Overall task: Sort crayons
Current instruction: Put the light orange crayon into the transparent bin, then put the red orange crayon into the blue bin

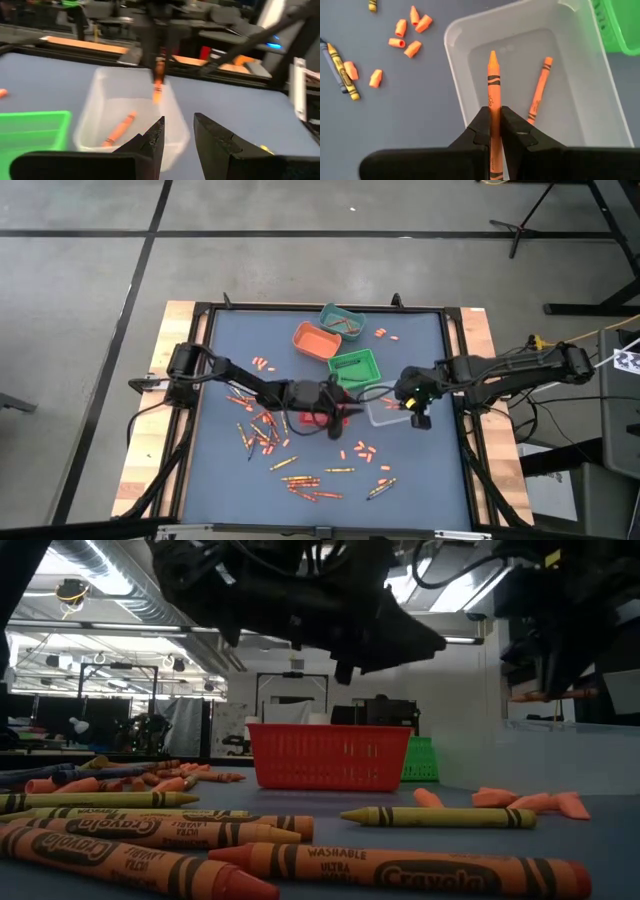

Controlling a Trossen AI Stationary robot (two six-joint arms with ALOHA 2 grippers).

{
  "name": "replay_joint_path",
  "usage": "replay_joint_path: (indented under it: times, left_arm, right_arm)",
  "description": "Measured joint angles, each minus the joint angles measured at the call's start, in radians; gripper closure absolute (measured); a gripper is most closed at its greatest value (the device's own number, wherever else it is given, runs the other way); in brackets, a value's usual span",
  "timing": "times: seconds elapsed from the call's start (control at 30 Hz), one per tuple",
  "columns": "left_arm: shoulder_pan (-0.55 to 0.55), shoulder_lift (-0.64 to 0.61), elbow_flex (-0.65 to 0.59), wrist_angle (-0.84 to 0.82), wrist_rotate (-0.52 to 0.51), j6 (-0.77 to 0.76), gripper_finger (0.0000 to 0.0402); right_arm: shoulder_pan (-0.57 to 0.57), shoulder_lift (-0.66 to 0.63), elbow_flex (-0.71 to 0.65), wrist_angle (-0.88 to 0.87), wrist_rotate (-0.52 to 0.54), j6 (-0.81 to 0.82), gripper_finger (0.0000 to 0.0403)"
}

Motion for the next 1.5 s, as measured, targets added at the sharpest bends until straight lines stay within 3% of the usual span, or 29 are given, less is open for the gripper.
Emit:
replay_joint_path:
  times: [0.33,0.67,0.97,1.3,1.5]
  left_arm:
    - [-0.109,0.0,0.0,-0.072,0.001,-0.009,0.0311]
    - [-0.232,0.0,0.0,-0.217,0.143,-0.105,0.0311]
    - [-0.369,0.0,0.0,-0.336,0.116,-0.125,0.0311]
    - [-0.487,0.0,0.0,-0.399,0.052,-0.249,0.0311]
    - [-0.533,0.0,0.0,-0.466,-0.021,-0.253,0.0311]
  right_arm:
    - [-0.003,0.006,-0.053,0.076,0.002,-0.002,0.0381]
    - [-0.003,0.035,-0.056,0.078,0.008,-0.003,0.0381]
    - [-0.003,0.04,-0.056,0.078,0.007,-0.003,0.0378]
    - [-0.003,0.039,-0.056,0.078,0.022,-0.005,0.0283]
    - [-0.003,0.039,-0.056,0.079,0.032,-0.005,0.0259]
